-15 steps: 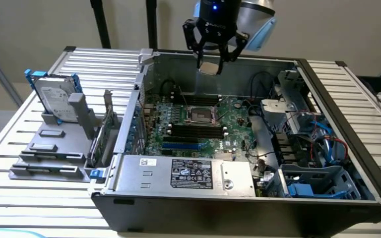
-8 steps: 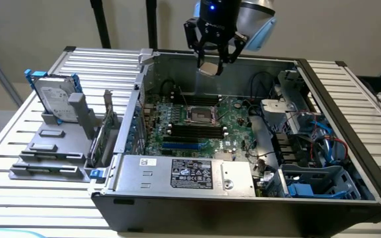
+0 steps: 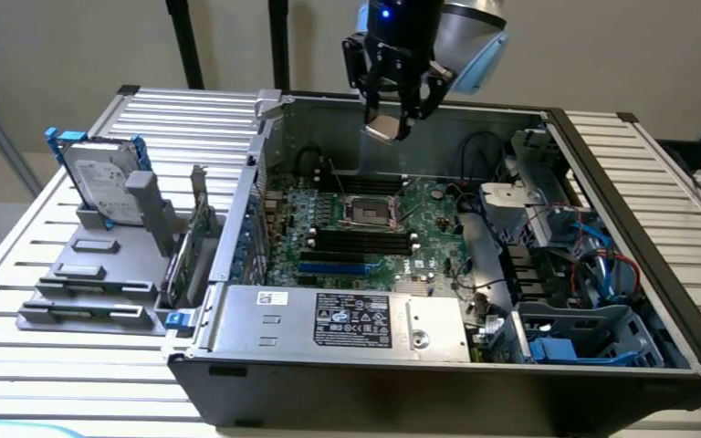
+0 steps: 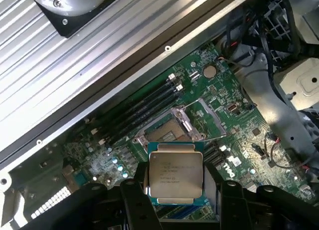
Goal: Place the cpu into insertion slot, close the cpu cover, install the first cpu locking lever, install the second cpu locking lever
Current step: 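Place the cpu into insertion slot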
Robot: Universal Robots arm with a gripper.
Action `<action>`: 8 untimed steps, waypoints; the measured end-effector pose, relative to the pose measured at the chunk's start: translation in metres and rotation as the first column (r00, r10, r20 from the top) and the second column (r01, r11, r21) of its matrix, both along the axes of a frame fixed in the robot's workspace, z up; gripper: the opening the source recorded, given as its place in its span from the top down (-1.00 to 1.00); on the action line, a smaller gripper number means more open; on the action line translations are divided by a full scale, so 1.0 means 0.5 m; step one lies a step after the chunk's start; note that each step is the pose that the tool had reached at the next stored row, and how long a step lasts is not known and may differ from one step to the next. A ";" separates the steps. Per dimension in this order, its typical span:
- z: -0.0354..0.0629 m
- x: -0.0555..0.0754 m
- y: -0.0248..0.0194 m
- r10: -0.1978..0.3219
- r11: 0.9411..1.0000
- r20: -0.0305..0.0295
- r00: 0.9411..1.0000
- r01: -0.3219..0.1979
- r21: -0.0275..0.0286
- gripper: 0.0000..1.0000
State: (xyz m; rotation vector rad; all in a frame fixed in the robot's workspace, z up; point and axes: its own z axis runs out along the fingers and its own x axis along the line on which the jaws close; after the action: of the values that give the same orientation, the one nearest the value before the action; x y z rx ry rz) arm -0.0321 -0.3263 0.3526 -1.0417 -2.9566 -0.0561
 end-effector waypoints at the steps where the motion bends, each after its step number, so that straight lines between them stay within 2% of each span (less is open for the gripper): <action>1: 0.000 0.000 0.0000 -0.018 1.000 0.000 1.000 0.018 0.000 -0.08; 5: -0.001 0.000 0.0000 -0.091 0.996 0.000 0.996 0.091 0.000 -0.08; 8: -0.002 0.000 0.0000 -0.144 0.990 0.000 0.990 0.144 0.000 -0.08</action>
State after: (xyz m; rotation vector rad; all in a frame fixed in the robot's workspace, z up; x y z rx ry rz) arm -0.0321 -0.3263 0.3516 -1.2542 -2.8757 -0.0567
